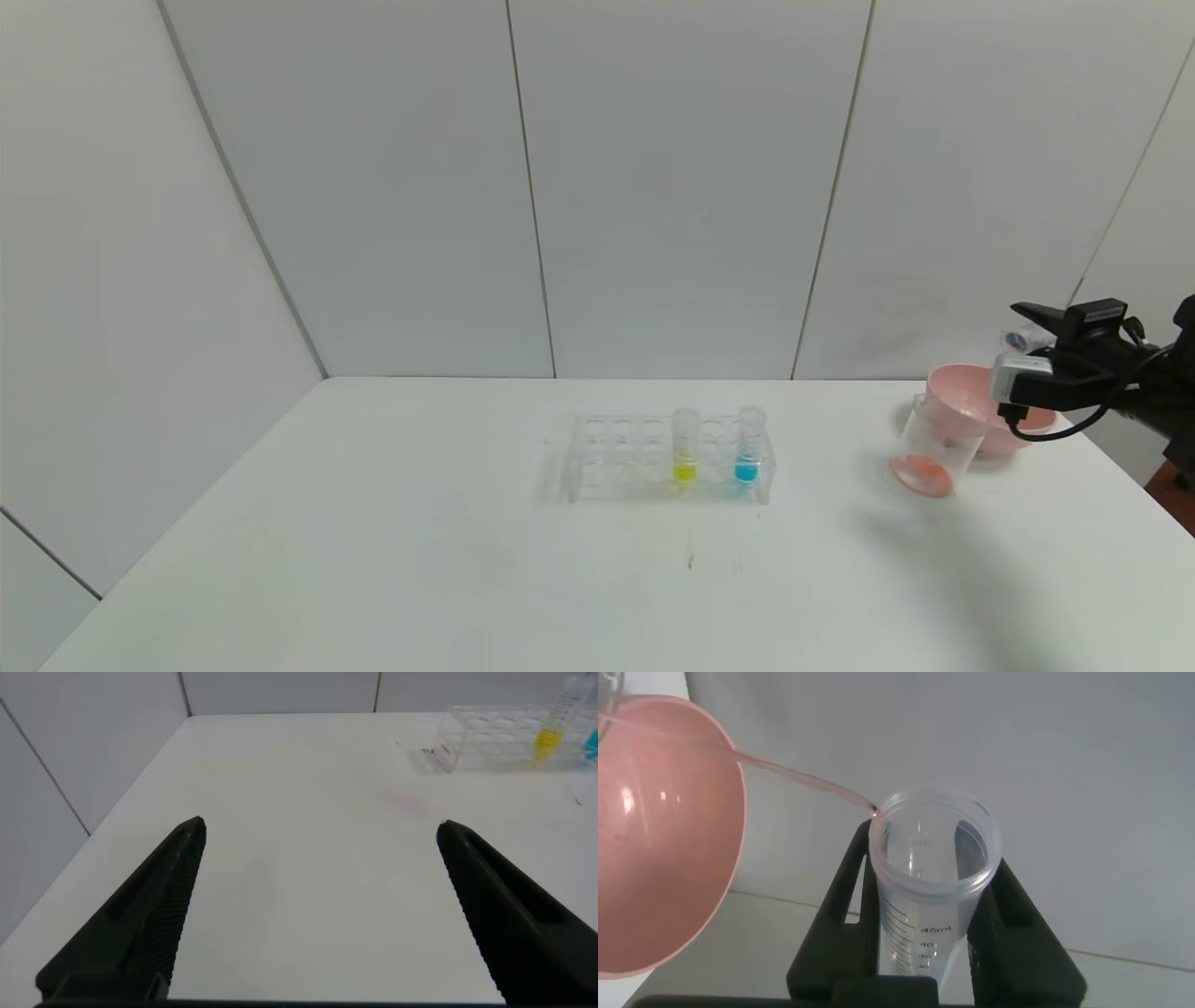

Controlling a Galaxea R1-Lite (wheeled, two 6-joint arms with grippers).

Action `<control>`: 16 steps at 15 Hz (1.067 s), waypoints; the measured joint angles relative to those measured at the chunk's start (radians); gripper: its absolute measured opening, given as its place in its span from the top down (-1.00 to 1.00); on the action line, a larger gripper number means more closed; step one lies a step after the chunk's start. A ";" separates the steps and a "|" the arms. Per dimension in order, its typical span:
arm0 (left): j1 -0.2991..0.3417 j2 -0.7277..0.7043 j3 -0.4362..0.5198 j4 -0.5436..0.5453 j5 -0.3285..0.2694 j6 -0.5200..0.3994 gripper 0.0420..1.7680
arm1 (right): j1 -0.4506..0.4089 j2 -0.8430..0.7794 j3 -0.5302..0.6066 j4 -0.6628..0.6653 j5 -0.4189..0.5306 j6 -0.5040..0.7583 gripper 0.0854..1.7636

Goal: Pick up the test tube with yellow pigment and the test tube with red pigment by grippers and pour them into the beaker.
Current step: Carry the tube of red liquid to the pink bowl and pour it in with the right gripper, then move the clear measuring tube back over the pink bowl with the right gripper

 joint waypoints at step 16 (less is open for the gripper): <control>0.000 0.000 0.000 0.000 0.000 0.000 -1.00 | 0.059 -0.010 0.000 -0.038 -0.031 0.115 0.40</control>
